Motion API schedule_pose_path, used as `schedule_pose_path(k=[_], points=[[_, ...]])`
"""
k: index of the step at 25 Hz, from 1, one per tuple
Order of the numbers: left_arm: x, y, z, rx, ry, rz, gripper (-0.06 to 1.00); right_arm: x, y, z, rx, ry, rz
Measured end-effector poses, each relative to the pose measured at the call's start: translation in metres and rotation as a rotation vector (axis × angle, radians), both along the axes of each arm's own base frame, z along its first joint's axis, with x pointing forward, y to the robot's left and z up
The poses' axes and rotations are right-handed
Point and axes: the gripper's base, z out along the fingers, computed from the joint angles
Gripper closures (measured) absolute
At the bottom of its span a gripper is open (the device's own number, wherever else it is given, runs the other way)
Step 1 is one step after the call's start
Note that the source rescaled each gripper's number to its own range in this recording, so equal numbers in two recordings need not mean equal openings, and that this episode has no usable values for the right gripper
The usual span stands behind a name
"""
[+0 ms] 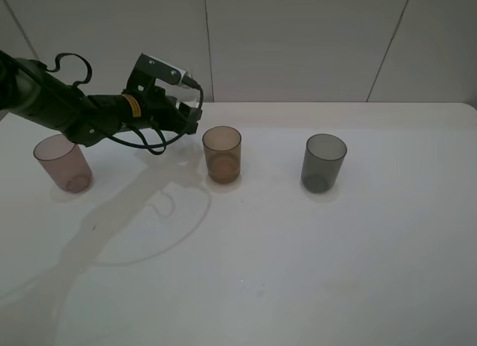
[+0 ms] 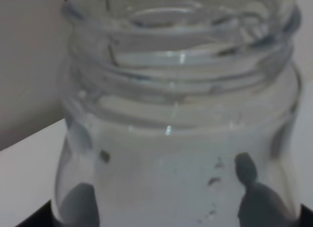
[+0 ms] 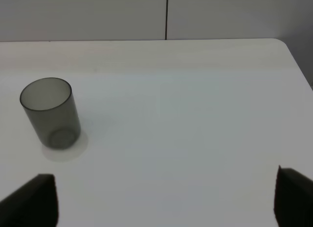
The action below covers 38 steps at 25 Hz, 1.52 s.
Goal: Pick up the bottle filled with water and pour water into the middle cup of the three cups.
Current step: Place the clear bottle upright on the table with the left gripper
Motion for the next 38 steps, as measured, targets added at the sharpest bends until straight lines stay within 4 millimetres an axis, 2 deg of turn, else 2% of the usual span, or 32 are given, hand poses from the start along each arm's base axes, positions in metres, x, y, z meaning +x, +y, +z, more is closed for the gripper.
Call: schedule_pose_path(k=[6,10,16,17,18,19,20,22,24,31,38], points=[[-0.012,0.021,-0.010,-0.028,-0.032,0.039,0.93,0.000,0.000,0.000,0.000,0.000,0.000],[-0.017,0.024,-0.025,-0.031,0.001,0.045,0.93,0.000,0.000,0.000,0.000,0.000,0.000],[-0.020,0.025,-0.028,-0.031,-0.020,0.038,0.93,0.000,0.000,0.000,0.000,0.000,0.000],[-0.020,0.025,-0.028,-0.016,-0.033,0.030,0.91,0.000,0.000,0.000,0.000,0.000,0.000],[-0.020,0.025,-0.028,-0.011,-0.041,0.026,0.83,0.000,0.000,0.000,0.000,0.000,0.000],[-0.020,0.025,-0.029,-0.005,-0.042,0.024,0.68,0.000,0.000,0.000,0.000,0.000,0.000],[-0.020,0.025,-0.029,-0.005,-0.042,0.024,0.68,0.000,0.000,0.000,0.000,0.000,0.000],[-0.021,0.025,-0.030,-0.003,-0.046,0.021,0.48,0.000,0.000,0.000,0.000,0.000,0.000],[-0.021,0.025,-0.029,0.000,-0.050,0.020,0.38,0.000,0.000,0.000,0.000,0.000,0.000],[-0.020,0.025,-0.023,0.022,-0.084,0.009,0.36,0.000,0.000,0.000,0.000,0.000,0.000],[-0.019,0.025,-0.008,0.012,-0.123,0.009,0.36,0.000,0.000,0.000,0.000,0.000,0.000]])
